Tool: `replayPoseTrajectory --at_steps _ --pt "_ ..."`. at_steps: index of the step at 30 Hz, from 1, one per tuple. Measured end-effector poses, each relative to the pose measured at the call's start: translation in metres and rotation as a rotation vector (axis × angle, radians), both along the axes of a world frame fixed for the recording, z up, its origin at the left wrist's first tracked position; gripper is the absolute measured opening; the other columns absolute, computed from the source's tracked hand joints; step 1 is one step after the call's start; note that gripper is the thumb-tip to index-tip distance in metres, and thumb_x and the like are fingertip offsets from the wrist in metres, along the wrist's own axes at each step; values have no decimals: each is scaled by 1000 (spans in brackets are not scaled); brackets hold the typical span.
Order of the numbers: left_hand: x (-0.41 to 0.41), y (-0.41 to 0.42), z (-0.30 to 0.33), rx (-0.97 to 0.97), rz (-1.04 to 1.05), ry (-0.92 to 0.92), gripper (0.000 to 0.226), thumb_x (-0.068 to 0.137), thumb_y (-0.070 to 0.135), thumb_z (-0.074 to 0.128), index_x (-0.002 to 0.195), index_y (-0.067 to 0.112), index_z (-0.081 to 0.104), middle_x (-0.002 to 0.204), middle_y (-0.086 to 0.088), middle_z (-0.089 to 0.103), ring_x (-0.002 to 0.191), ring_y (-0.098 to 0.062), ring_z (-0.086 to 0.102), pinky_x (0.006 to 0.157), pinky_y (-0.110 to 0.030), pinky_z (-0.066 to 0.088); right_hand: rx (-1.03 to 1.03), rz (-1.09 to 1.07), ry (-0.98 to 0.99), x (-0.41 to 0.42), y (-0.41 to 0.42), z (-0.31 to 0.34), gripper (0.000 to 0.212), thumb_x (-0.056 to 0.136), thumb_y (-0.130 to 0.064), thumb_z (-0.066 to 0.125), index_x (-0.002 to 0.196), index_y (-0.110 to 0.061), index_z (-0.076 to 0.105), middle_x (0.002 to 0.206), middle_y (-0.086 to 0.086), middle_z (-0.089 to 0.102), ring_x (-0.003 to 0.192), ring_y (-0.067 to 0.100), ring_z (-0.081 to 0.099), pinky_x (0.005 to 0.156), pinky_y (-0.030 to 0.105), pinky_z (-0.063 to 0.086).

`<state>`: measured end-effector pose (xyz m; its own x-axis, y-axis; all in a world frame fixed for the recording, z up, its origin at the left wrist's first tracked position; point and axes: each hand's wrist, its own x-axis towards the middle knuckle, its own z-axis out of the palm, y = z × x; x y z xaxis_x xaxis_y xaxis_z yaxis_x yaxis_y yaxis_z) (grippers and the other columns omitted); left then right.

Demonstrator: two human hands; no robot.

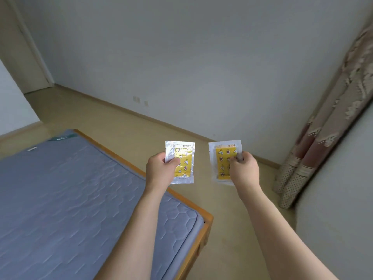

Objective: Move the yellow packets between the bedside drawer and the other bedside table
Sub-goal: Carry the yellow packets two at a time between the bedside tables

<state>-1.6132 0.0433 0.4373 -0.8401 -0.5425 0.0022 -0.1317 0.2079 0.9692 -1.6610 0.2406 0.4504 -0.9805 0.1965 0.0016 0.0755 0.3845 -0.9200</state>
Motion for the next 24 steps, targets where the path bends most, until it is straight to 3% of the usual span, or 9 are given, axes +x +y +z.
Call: replayPoseTrajectory --at_steps 3,7,11,16,20,24 --pt "-83 31 7 -16 -72 3 27 79 14 67 61 10 48 45 12 37 50 -16 30 51 -24 28 -8 -77 20 -66 31 8 15 92 -11 43 90 -1 53 80 4 54 67 19 44 53 28 34" --pt "-184 79 3 1 -152 11 32 76 17 69 65 4 42 58 -1 32 58 -19 25 57 -29 25 -39 -173 12 -150 75 -1 15 89 -9 41 86 4 48 76 5 48 65 19 38 53 28 30" --pt "-281 117 -7 12 -173 8 37 78 16 70 63 15 35 58 3 24 62 -20 22 58 -29 21 -45 -189 -8 -244 108 -16 13 90 -9 41 77 -9 41 71 1 42 62 18 34 51 28 28" --pt "-400 132 2 19 -96 7 26 80 14 69 65 5 50 55 5 36 56 -18 30 57 -26 28 -57 -114 20 -378 131 -11 13 92 -10 41 79 -9 45 71 1 47 62 19 41 52 28 32" --pt "-473 120 26 -3 20 31 40 83 11 68 51 18 45 40 14 36 40 -8 31 45 -19 28 -97 1 29 -473 109 1 11 91 -9 41 83 -6 48 72 1 49 63 20 43 56 29 35" --pt "-524 85 24 -7 153 12 22 79 14 68 61 11 57 51 9 45 50 -15 38 55 -23 35 -181 134 -24 -543 60 -4 14 89 -8 42 92 -1 53 80 6 55 68 21 47 61 30 41"
